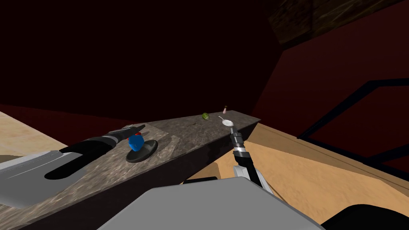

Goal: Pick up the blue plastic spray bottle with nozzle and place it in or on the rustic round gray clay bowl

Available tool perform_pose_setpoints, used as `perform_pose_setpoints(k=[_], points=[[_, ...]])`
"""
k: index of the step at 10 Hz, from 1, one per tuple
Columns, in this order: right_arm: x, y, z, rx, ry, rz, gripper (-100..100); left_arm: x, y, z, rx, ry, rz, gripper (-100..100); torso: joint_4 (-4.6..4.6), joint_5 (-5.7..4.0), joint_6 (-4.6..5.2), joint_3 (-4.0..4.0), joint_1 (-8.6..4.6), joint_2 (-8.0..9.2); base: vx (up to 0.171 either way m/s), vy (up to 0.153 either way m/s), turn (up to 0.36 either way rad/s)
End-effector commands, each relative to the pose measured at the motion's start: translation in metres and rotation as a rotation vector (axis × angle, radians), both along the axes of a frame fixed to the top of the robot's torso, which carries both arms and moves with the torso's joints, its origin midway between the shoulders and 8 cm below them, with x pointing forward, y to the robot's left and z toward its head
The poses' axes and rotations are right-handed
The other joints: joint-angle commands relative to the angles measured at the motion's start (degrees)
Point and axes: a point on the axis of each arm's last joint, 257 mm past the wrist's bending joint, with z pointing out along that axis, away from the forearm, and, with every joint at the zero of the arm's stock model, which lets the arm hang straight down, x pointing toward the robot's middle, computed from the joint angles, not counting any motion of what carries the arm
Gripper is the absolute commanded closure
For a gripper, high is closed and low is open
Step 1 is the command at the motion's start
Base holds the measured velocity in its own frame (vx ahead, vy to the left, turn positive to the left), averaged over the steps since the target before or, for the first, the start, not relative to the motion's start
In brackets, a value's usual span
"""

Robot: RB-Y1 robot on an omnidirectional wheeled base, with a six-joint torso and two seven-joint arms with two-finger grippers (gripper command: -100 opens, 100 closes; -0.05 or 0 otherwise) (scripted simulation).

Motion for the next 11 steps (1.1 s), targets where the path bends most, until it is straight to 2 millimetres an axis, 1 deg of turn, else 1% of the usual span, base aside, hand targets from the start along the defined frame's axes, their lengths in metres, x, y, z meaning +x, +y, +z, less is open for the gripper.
perform_pose_setpoints(k=[1, 2, 3, 4, 6, 7, 8, 9, 10, 11], points=[[0.000, 0.000, 0.000, 0.000, 0.000, 0.000, 0, 0.002, 0.006, -0.003, 0.002, 0.002, -0.008, -100, 0.00, 0.00, 0.00, 0.00, 0.00, 0.00, -0.010, 0.008, -0.006], [0.000, 0.000, 0.000, 0.000, 0.000, 0.000, 0, 0.014, 0.005, 0.011, 0.007, -0.038, -0.034, -100, 0.01, 0.03, -0.01, 0.03, 0.12, 0.04, 0.020, -0.080, 0.158], [0.000, 0.000, 0.000, 0.000, 0.000, 0.000, 0, 0.019, 0.006, 0.021, 0.022, -0.065, -0.049, -100, 0.01, 0.00, -0.04, 0.00, -0.14, -0.02, 0.040, -0.131, 0.102], [0.000, 0.000, 0.000, 0.000, 0.000, 0.000, 0, 0.019, 0.013, 0.019, 0.024, -0.062, -0.051, -100, -0.01, -0.07, 0.00, -0.05, -0.34, -0.09, 0.024, -0.076, -0.006], [0.000, 0.000, 0.000, 0.000, 0.000, 0.000, 0, 0.019, 0.024, 0.014, 0.025, -0.051, -0.051, -100, -0.01, -0.01, 0.00, -0.02, 0.00, -0.03, 0.002, -0.001, -0.009], [0.000, 0.000, 0.000, 0.000, 0.000, 0.000, 0, 0.030, 0.021, 0.026, 0.031, -0.080, -0.081, -100, 0.00, 0.03, -0.01, 0.01, 0.13, 0.01, 0.006, -0.082, 0.160], [0.000, 0.000, 0.000, 0.000, 0.000, 0.000, 0, 0.034, 0.028, 0.034, 0.041, -0.099, -0.086, -100, 0.01, 0.00, -0.03, 0.01, -0.14, 0.00, 0.030, -0.111, 0.100], [0.000, 0.000, 0.000, 0.000, 0.000, 0.000, 0, 0.033, 0.037, 0.030, 0.049, -0.088, -0.087, -100, -0.01, -0.06, 0.00, -0.03, -0.26, -0.06, 0.029, -0.069, -0.004], [0.000, 0.000, 0.000, 0.000, 0.000, 0.000, 0, 0.032, 0.042, 0.027, 0.048, -0.079, -0.093, -100, -0.02, -0.04, 0.01, -0.05, -0.18, -0.09, 0.012, -0.026, -0.014], [0.000, 0.000, 0.000, 0.000, 0.000, 0.000, 0, 0.043, 0.037, 0.039, 0.055, -0.103, -0.119, -100, -0.01, -0.01, 0.00, -0.03, -0.03, -0.05, 0.025, -0.103, 0.185]])
